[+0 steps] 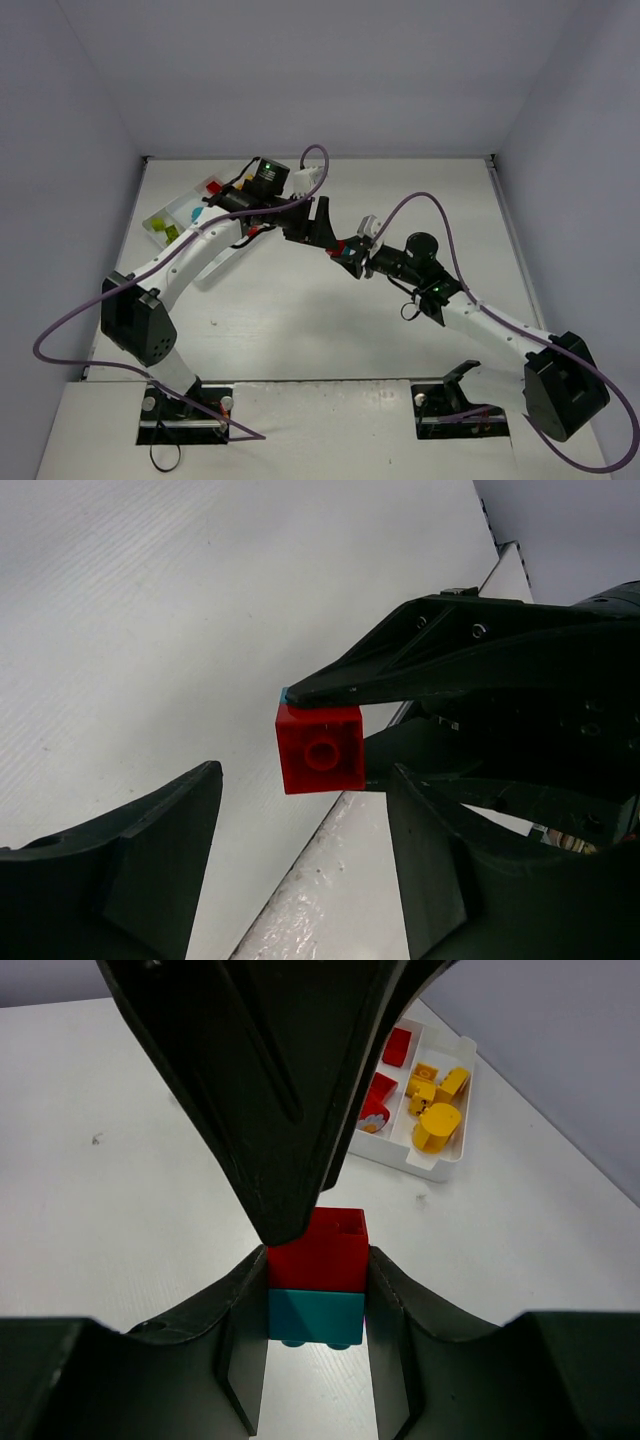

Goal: Sort the legos into containers by color

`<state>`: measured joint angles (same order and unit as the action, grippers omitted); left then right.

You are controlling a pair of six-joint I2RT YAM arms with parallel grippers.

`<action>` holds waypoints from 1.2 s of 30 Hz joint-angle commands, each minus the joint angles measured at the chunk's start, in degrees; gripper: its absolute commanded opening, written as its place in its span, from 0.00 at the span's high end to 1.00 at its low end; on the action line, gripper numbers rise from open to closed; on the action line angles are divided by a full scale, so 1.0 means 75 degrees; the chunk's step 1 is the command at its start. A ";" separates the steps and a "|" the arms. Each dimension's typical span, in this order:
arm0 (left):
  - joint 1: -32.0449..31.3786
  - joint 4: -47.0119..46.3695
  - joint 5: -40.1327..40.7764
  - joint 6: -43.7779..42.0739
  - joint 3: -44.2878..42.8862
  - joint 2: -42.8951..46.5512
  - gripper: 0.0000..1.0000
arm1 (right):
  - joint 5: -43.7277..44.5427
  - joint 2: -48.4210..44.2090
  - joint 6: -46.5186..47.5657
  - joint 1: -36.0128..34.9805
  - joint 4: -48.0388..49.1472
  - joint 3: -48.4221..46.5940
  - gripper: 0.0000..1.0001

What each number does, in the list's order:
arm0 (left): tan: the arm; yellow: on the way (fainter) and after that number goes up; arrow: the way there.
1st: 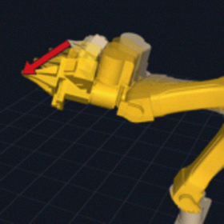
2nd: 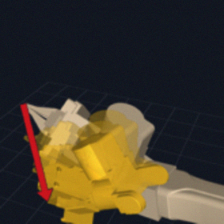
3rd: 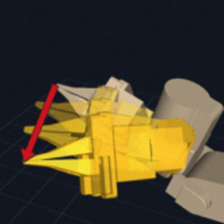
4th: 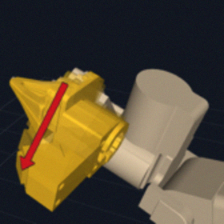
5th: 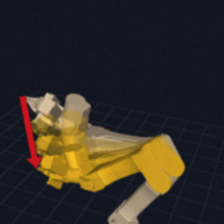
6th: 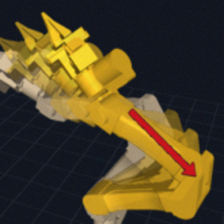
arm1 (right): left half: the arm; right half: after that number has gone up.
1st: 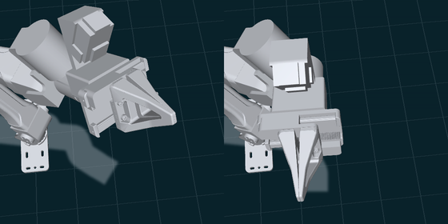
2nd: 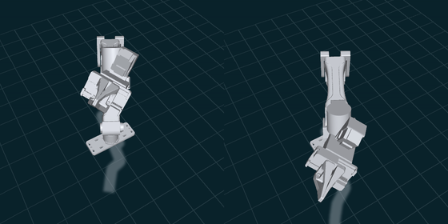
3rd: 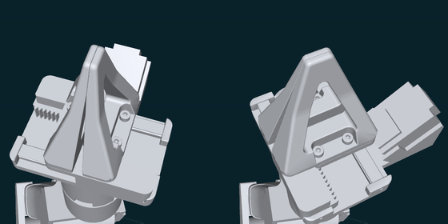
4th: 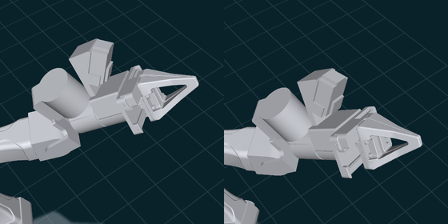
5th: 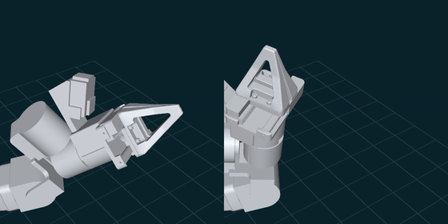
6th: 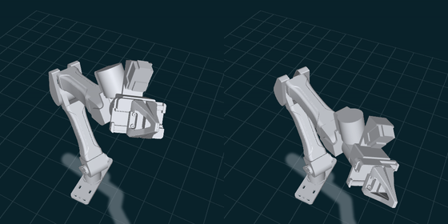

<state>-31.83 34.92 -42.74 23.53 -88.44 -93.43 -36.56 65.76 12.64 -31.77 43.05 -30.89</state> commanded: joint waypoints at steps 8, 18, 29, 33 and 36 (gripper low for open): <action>-0.0056 -0.0226 0.0554 -0.0172 -0.0184 0.0140 0.48 | -0.0095 0.0326 0.0376 -0.0381 0.0237 -0.0873 0.74; -0.0056 -0.0214 0.0660 -0.0243 -0.0172 0.0223 0.95 | 0.0139 0.0479 0.0470 -0.0545 0.0073 -0.1060 0.70; -0.0033 -0.0132 0.0765 -0.0395 -0.0207 0.0469 1.00 | 0.0456 0.0408 0.0529 -0.0569 -0.0466 -0.1096 0.11; 0.0014 -0.0155 0.0660 -0.0372 -0.0207 0.0527 1.00 | 0.0538 0.0396 0.0505 -0.0557 -0.0443 -0.1025 0.15; 0.0014 -0.0214 0.0520 -0.0337 -0.0184 0.0586 1.00 | 0.0608 0.0455 0.0506 -0.0557 -0.0396 -0.0978 0.21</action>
<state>-32.16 35.29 -37.26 21.65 -88.42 -93.14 -32.95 69.91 16.19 -35.68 36.14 -36.95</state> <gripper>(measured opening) 0.294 0.806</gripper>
